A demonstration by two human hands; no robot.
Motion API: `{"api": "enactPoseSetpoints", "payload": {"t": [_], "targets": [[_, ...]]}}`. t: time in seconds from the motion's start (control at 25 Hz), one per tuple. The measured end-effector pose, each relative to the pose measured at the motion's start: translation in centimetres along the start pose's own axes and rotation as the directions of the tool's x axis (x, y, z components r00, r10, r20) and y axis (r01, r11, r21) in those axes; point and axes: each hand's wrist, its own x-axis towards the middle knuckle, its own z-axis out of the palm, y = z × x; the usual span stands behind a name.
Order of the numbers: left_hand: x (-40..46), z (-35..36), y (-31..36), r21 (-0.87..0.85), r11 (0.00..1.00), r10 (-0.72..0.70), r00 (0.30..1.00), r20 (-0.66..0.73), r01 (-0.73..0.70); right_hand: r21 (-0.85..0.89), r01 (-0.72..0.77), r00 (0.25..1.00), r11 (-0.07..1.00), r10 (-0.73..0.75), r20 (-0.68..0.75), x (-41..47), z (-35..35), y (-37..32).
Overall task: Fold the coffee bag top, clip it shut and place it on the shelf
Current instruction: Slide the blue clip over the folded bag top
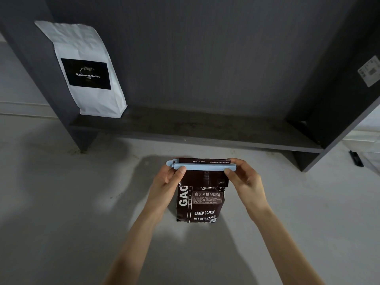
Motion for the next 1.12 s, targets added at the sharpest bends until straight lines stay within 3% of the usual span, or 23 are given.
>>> {"api": "enactPoseSetpoints", "payload": {"t": [0.72,1.12], "targets": [[0.25,0.51,-0.78,-0.047,0.996,0.074,0.990,-0.122,-0.080,-0.006,-0.008,1.000,1.000,0.008,-0.017,-0.06,0.00,0.22],[0.06,0.49,-0.72,-0.070,0.980,0.177,0.980,-0.094,-0.184,0.008,-0.002,1.000,1.000,0.002,-0.017,-0.33,0.08,0.24]]}}
